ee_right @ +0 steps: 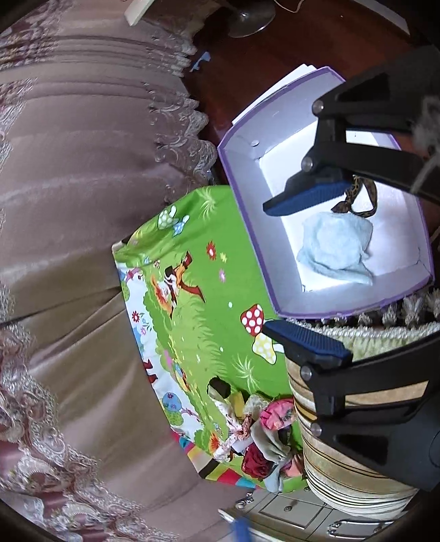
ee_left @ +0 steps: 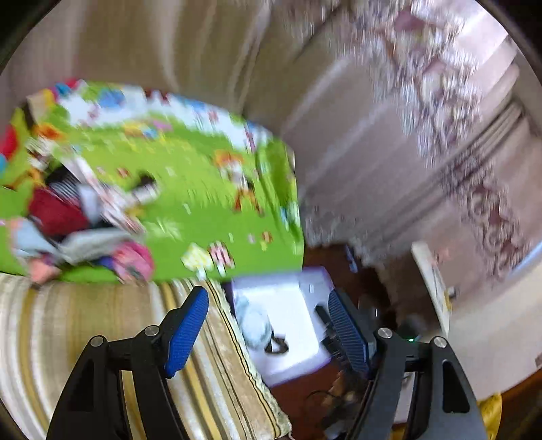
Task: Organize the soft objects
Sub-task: 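Carry both items over the white box and open both tools, then move both tools back over the pile of soft items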
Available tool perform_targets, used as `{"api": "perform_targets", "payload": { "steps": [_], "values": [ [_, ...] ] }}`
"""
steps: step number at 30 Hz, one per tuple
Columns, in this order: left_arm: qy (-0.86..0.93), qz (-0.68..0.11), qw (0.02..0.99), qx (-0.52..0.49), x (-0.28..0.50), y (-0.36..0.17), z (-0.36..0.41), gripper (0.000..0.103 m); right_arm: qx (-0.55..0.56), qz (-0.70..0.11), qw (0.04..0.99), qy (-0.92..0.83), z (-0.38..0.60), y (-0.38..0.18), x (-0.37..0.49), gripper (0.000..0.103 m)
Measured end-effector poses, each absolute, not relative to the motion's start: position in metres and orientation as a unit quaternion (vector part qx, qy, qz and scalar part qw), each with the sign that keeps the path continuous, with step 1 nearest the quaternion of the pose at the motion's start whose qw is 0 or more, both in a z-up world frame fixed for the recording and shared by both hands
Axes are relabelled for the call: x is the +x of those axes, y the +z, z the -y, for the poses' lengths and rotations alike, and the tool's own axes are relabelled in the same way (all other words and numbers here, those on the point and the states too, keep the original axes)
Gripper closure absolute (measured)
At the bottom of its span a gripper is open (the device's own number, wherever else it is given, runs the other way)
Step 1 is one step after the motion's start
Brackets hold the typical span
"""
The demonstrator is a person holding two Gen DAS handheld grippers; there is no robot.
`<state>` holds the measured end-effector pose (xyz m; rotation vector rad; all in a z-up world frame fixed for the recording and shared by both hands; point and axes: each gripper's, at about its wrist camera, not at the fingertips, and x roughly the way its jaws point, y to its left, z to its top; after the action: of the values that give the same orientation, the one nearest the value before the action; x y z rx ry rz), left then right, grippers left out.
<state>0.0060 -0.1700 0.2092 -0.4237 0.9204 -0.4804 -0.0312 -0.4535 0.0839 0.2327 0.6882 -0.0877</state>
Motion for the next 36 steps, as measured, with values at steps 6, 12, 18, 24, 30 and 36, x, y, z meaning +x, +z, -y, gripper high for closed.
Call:
{"api": "perform_targets", "payload": {
  "steps": [6, 12, 18, 24, 30, 36],
  "values": [
    [-0.180, -0.391, 0.881, -0.197, -0.017, 0.275, 0.130, 0.021, 0.072, -0.344, 0.936, -0.026, 0.422, 0.098, -0.007, 0.034],
    [-0.170, -0.398, 0.875, -0.218, -0.007, 0.276, 0.106, 0.021, 0.055, -0.335, 0.940, -0.013, 0.398, 0.112, 0.013, 0.034],
    [-0.184, -0.412, 0.859, -0.242, 0.001, 0.267, 0.099, 0.021, 0.043, -0.347, 0.937, 0.002, 0.382, 0.107, 0.018, 0.033],
    [-0.188, -0.392, 0.869, -0.237, -0.003, 0.275, 0.092, 0.021, 0.044, -0.350, 0.936, 0.000, 0.379, 0.108, 0.021, 0.033],
    [-0.184, -0.399, 0.864, -0.245, 0.005, 0.268, 0.086, 0.021, 0.035, -0.355, 0.934, 0.014, 0.365, 0.107, 0.028, 0.032],
    [-0.184, -0.400, 0.861, -0.257, 0.022, 0.243, 0.070, 0.021, 0.030, -0.365, 0.930, 0.037, 0.347, 0.100, 0.037, 0.030]
  ]
}}
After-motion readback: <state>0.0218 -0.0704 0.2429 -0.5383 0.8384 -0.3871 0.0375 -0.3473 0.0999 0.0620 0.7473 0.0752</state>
